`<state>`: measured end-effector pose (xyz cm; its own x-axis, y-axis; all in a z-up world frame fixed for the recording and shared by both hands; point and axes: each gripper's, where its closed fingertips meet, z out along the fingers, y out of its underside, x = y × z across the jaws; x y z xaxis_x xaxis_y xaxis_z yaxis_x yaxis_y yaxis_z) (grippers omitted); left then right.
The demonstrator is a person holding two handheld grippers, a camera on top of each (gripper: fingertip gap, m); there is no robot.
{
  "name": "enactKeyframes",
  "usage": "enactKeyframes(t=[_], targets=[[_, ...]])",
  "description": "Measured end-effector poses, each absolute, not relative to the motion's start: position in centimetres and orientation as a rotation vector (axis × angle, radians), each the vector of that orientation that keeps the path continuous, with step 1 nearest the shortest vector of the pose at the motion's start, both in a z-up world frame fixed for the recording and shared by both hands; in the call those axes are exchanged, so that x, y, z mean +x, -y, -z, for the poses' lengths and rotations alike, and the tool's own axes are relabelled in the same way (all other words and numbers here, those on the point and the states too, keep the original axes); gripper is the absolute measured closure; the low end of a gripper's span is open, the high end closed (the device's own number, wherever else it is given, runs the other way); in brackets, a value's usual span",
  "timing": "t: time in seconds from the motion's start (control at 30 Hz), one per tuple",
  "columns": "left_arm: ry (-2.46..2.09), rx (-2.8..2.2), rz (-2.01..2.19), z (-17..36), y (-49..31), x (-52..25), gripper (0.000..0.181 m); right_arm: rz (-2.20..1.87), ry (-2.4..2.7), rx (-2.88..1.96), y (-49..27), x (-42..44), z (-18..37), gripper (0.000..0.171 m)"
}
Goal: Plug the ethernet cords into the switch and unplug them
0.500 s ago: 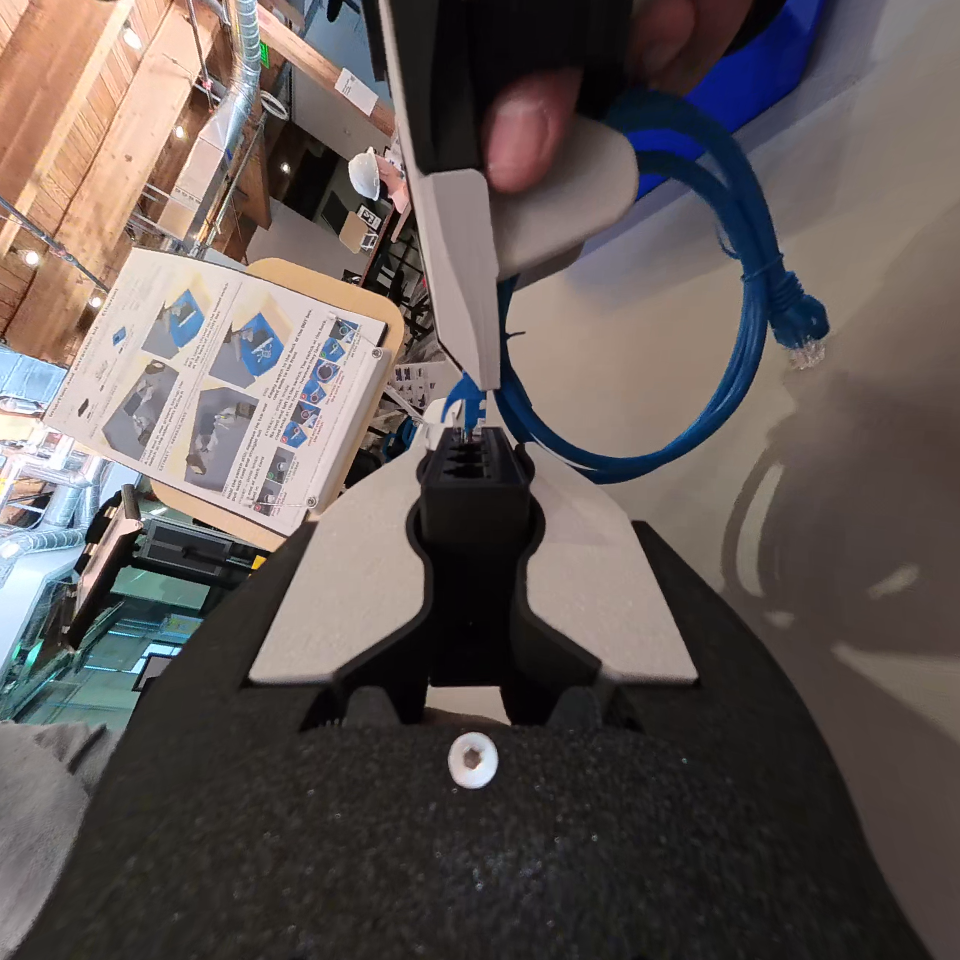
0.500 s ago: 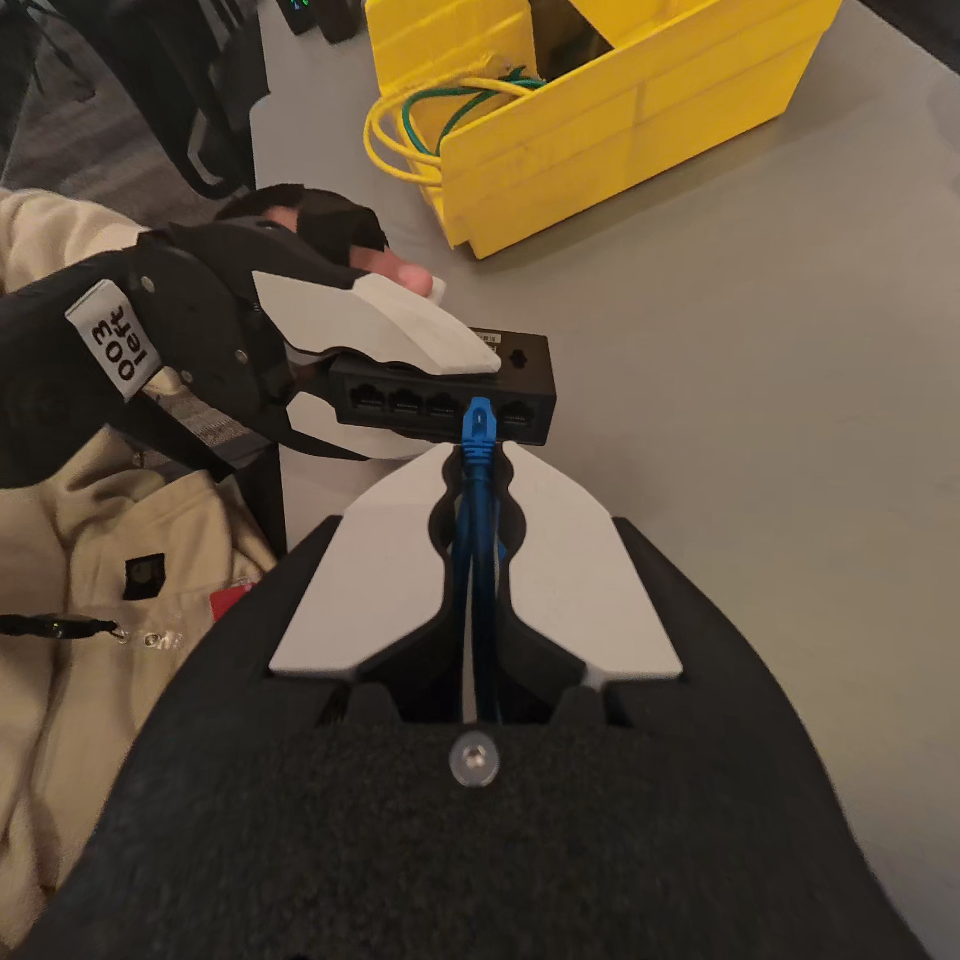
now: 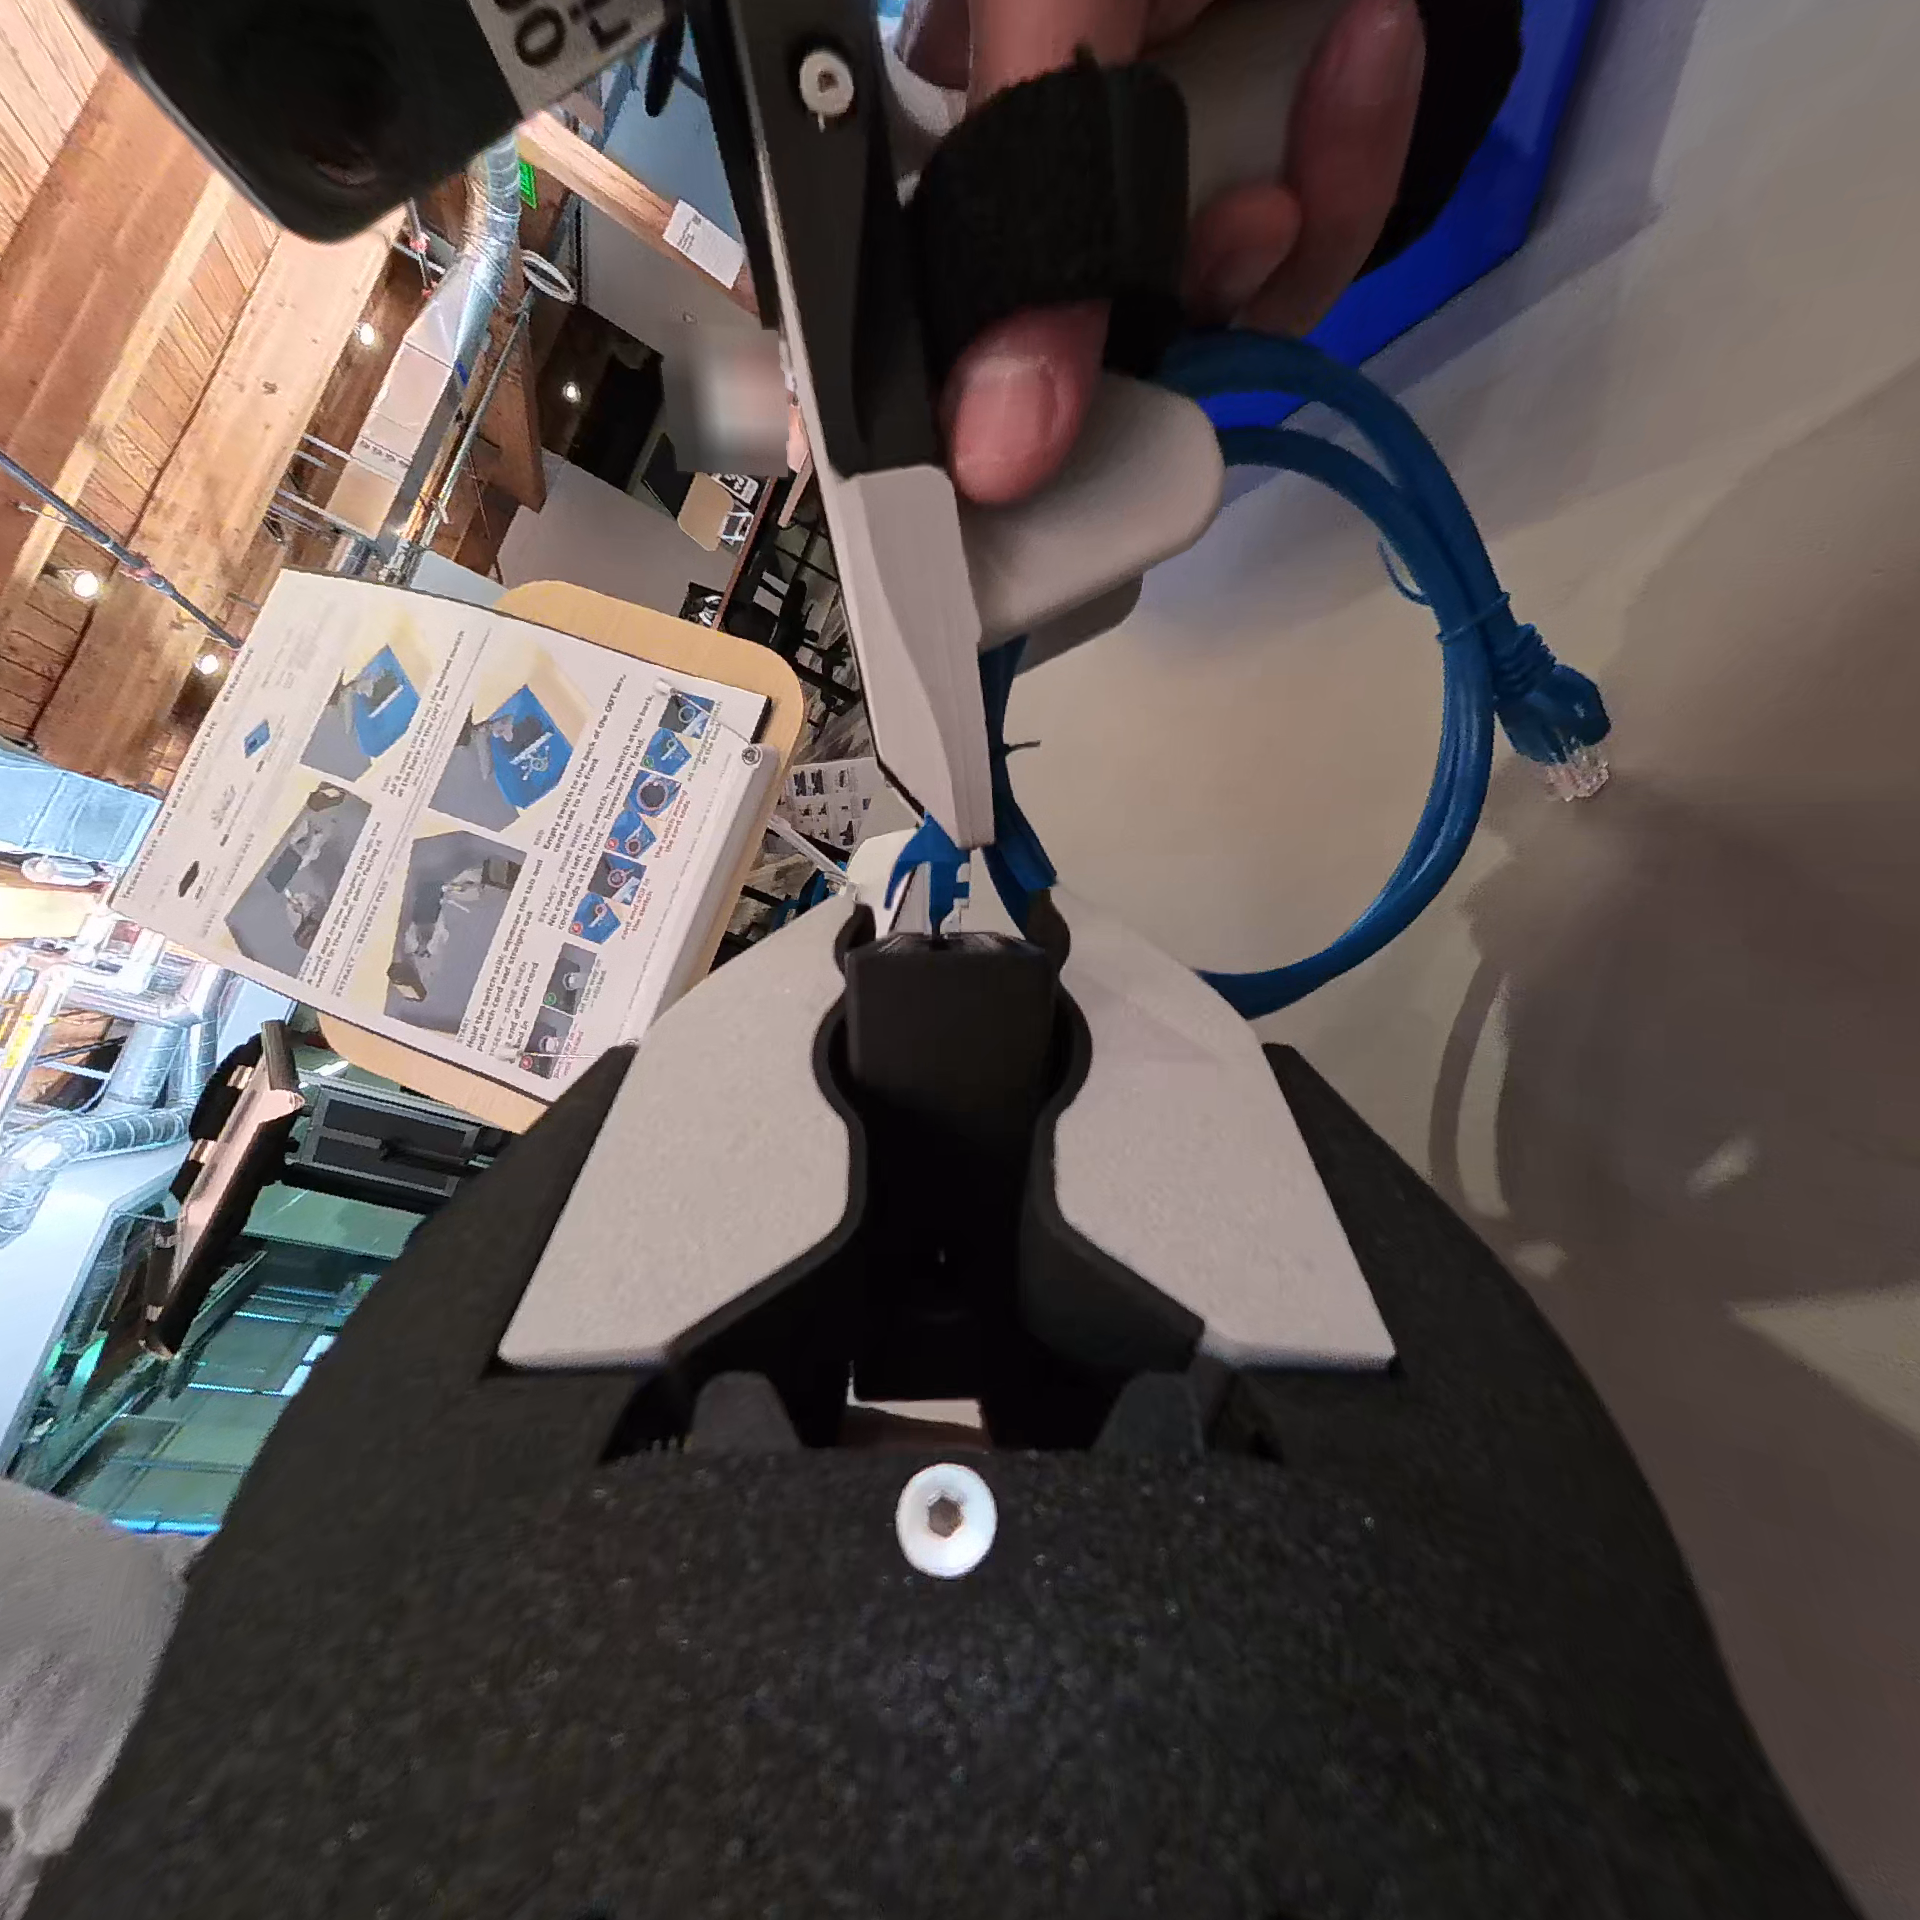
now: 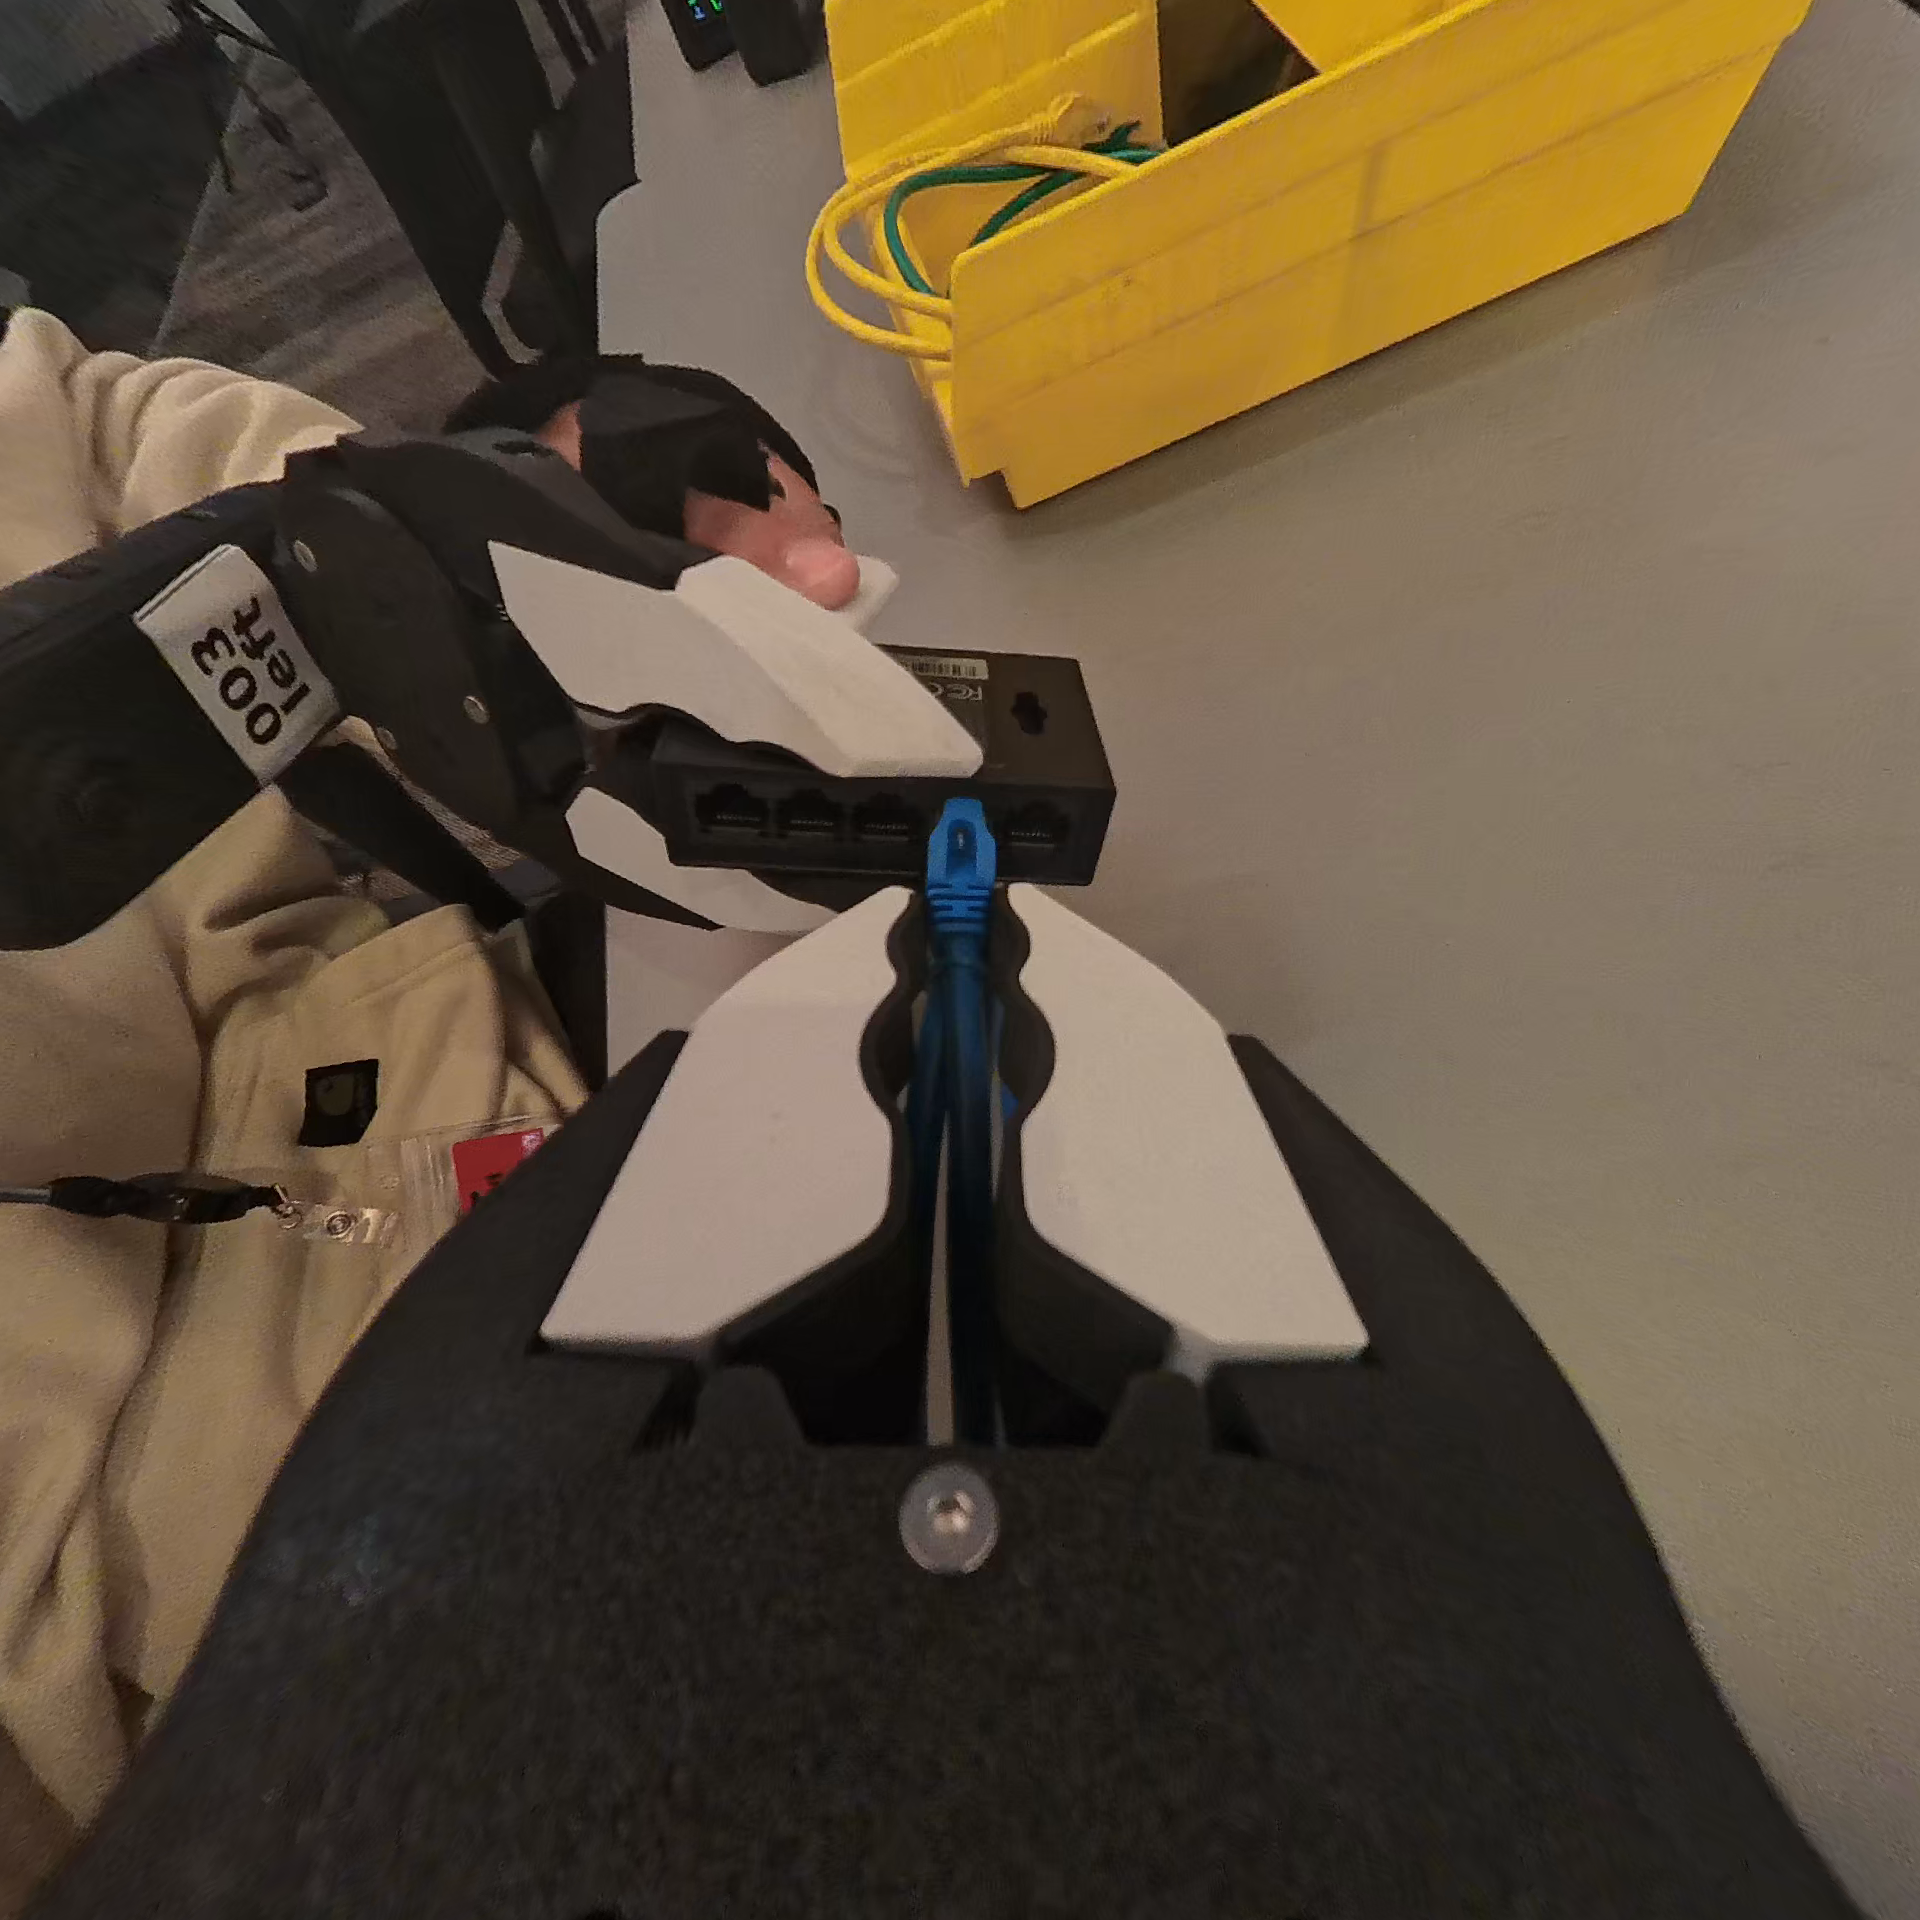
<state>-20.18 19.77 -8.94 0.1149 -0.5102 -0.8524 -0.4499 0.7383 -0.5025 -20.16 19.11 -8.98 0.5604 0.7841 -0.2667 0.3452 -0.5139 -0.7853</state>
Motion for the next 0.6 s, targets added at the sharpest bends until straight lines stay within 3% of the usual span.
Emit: enactKeyframes(t=[0.03, 0.6], targets=[[-1.509, -0.823, 0.055, 9.0, -19.7, -20.1, 0.153, -0.827, 0.897, -2.103, -19.1, -20.2, 9.0, 0.159], [-1.472, -0.963, -0.002, 8.5, -22.3, -20.5, 0.148, -0.650, 0.747, -2.116, -20.3, -19.2, 7.8, 0.160]])
